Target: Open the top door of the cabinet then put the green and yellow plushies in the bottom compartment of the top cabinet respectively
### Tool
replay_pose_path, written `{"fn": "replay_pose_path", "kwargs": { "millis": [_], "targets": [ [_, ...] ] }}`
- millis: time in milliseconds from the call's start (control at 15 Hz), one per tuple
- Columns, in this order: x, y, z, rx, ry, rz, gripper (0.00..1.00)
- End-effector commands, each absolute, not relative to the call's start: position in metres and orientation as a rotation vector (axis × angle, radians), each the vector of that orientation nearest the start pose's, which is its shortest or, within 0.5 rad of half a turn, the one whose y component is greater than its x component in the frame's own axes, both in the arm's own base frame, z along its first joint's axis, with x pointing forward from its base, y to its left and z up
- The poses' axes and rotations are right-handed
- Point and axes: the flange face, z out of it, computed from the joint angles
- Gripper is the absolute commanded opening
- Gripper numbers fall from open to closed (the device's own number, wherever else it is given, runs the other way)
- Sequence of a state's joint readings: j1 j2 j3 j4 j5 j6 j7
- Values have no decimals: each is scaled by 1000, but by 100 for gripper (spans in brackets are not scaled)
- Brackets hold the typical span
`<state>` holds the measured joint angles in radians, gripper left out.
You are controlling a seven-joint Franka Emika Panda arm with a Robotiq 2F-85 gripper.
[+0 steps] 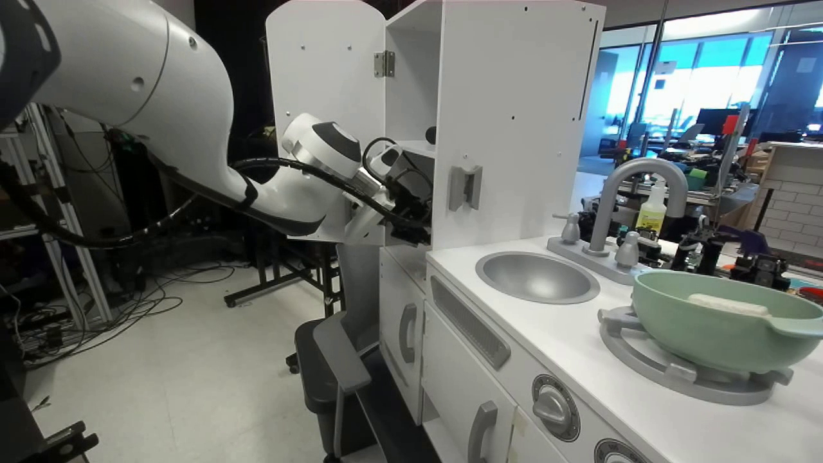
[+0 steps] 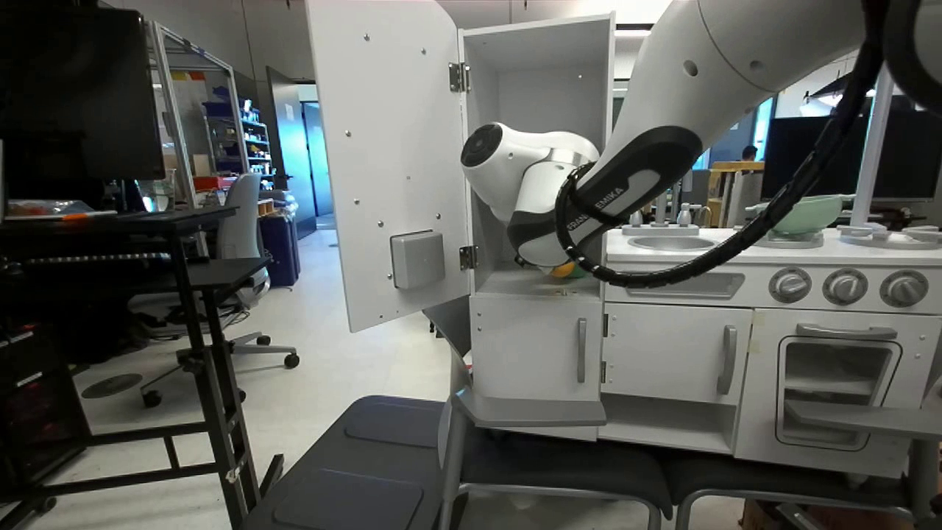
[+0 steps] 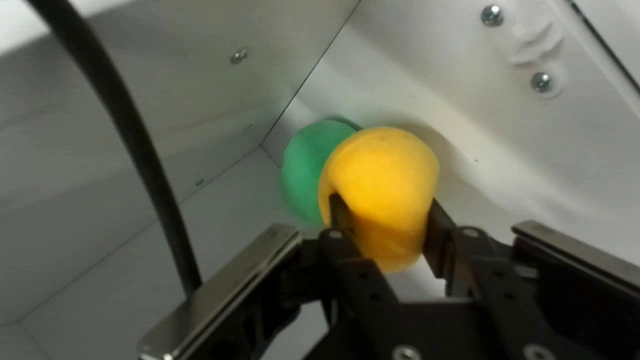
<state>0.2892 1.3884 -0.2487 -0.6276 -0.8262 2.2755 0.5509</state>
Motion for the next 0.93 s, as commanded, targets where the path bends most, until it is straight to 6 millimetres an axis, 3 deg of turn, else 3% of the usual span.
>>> {"fn": "replay_pose_path", "kwargs": {
  "millis": [0,267,867],
  "targets": [
    [822,129,170,2252,232,679,71],
    [821,136,174,2261,238,688,98],
    [814,173,175,2308,288,707,100]
  ]
}}
